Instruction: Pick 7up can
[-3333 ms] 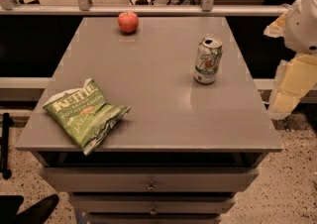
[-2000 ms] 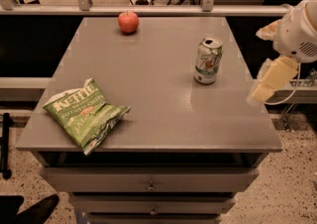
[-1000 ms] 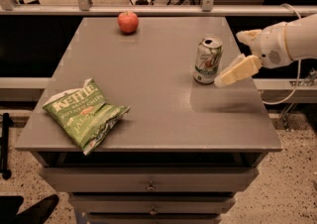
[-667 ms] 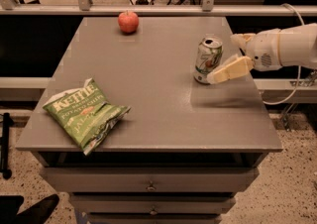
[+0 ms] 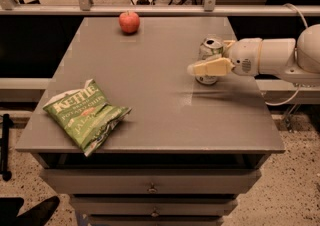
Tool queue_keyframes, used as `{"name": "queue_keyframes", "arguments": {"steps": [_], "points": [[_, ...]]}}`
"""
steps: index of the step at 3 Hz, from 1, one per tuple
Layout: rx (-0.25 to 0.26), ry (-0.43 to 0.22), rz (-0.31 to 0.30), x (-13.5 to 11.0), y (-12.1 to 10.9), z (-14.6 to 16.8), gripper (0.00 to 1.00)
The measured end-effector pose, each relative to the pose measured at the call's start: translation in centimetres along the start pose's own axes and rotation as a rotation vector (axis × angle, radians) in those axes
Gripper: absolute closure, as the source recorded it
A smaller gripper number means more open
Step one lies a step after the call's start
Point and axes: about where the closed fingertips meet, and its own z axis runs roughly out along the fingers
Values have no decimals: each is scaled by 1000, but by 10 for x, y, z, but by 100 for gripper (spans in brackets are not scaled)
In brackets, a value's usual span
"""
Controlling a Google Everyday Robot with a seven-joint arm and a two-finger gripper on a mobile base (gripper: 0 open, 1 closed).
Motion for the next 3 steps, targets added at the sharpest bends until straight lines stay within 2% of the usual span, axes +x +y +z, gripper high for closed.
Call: {"name": "queue_keyframes", "arguments": {"steps": [1,2,3], "points": [[2,-23,0,-2,-2,-3,48],[14,-59,-21,-17,-7,-16,72],[28,-117,-74,-51,-13,-31,95]]}}
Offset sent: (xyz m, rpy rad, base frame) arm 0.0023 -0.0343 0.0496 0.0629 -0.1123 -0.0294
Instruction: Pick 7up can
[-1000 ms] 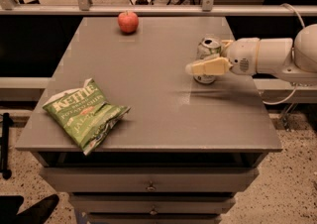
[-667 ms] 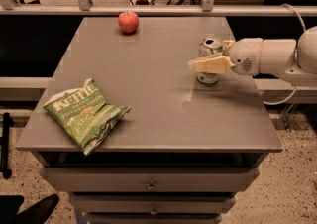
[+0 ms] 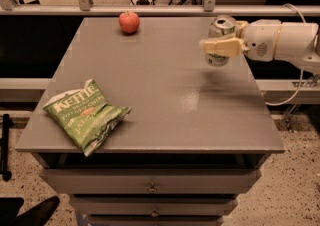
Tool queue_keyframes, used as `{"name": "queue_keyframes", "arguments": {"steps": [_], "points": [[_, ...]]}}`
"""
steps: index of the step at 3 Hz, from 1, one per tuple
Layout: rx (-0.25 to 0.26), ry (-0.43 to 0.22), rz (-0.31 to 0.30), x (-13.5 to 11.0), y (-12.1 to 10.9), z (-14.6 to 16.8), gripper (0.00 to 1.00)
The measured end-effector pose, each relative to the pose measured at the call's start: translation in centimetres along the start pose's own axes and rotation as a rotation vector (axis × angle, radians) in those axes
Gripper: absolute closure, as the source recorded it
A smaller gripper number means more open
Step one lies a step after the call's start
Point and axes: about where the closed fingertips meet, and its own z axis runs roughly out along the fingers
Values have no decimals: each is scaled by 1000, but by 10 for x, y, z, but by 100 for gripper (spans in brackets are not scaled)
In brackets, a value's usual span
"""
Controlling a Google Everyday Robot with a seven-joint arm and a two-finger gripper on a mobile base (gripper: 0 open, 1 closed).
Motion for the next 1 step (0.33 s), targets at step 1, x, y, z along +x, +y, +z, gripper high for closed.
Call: {"name": "queue_keyframes", "arguments": {"steps": [1], "points": [[14,-32,-33,-22,-7,-7,100]]}}
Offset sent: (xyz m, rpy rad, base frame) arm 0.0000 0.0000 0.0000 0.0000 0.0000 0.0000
